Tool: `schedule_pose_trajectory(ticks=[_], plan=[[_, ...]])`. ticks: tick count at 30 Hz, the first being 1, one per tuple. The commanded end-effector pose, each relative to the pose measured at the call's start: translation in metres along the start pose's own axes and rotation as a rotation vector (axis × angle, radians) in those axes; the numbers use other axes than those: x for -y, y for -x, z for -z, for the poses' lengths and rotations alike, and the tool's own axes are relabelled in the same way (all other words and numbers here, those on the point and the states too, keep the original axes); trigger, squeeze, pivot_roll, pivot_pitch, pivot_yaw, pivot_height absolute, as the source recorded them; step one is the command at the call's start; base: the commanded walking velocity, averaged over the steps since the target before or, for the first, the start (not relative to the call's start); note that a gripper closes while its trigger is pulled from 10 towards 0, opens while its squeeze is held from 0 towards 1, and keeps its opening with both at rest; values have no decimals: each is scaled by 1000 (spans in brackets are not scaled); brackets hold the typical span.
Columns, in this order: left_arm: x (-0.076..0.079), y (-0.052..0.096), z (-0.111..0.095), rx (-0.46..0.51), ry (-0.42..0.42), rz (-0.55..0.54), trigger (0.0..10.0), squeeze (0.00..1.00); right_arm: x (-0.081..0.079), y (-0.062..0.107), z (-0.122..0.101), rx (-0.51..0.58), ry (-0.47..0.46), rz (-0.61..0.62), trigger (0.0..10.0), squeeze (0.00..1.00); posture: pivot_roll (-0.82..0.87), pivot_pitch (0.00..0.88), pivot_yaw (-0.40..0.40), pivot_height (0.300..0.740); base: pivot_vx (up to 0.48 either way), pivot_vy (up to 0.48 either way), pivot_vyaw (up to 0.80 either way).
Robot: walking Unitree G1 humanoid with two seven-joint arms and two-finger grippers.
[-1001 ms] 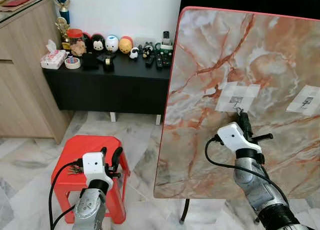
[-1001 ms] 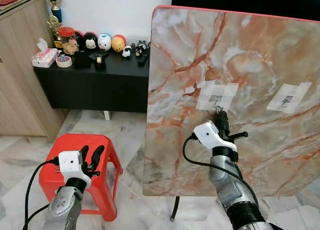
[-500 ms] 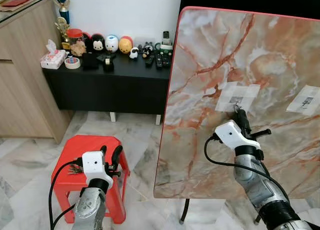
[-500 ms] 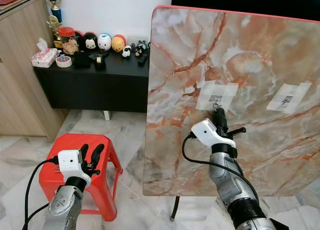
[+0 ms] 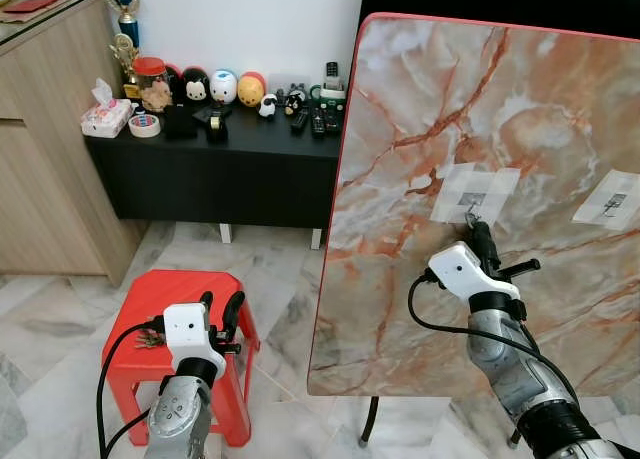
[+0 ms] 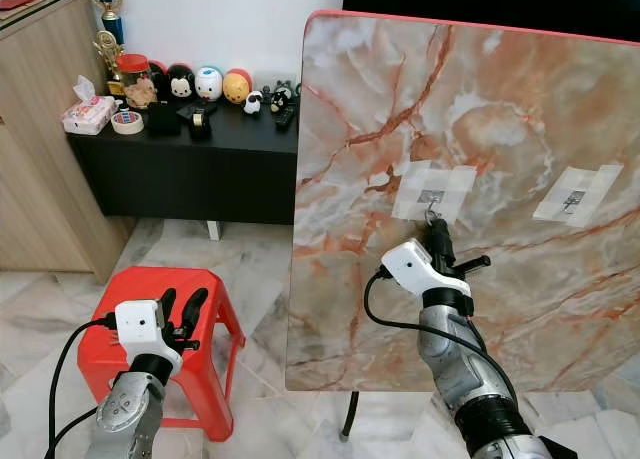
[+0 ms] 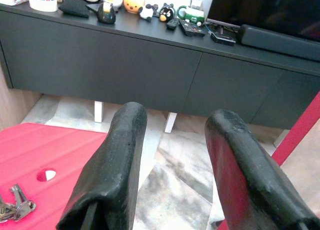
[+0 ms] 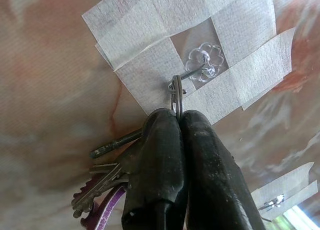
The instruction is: Hang keys on a hook
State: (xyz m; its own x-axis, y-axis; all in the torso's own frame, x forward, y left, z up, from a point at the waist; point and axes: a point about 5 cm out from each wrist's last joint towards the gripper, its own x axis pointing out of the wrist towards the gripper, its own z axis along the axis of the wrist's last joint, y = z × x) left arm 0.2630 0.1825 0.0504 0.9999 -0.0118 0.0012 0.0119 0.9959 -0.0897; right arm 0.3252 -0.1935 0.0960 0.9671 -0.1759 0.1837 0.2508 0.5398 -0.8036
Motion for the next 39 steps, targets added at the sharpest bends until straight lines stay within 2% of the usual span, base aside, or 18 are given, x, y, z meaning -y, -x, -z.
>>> schedule_pose_trajectory(ticks=[1,13,18,19,20,28,30,34,35,36,37,38,39], plan=[[4,0,1,-12,2,9,10000,0,4,-2,-1,17,25,0,10000,0,31,6,-136,740,0,0,0],[3,0,1,-12,3,6,10000,0,2,-1,0,2,6,-9,10000,0,33,7,-137,740,0,0,0],[3,1,2,-16,0,5,10000,0,0,0,0,-9,-30,-23,10000,0,30,7,-136,740,0,0,0],[4,1,2,-16,1,5,10000,0,0,1,-2,-1,-31,-22,10000,525,30,9,-136,740,0,0,0],[4,1,2,-16,2,4,10000,0,-1,2,-2,0,-35,-22,10000,702,30,9,-136,740,0,0,0],[3,2,2,-17,1,3,10000,0,-1,3,-2,4,-52,-25,10000,682,30,13,-136,740,0,0,0],[3,2,3,-18,1,3,10000,0,1,4,-4,11,-72,-10,10000,639,30,13,-136,740,0,0,0],[4,2,3,-20,3,5,10000,0,1,4,-5,18,-111,-8,10000,631,28,13,-135,740,0,0,0],[4,2,3,-20,3,5,10000,0,1,5,-6,26,-125,-11,10000,455,29,13,-136,740,0,0,0],[4,2,3,-20,3,5,10000,0,1,5,-6,26,-125,-11,10000,455,29,13,-136,740,0,0,0],[4,2,4,-21,3,6,10000,0,1,6,-7,33,-131,-15,10000,106,29,13,-136,740,0,0,0],[4,2,4,-22,3,7,10000,0,0,8,-8,40,-142,-18,10000,0,29,13,-136,740,0,0,0],[4,2,4,-22,3,7,10000,0,0,9,-9,42,-162,-23,10000,0,27,13,-136,740,0,0,0]])
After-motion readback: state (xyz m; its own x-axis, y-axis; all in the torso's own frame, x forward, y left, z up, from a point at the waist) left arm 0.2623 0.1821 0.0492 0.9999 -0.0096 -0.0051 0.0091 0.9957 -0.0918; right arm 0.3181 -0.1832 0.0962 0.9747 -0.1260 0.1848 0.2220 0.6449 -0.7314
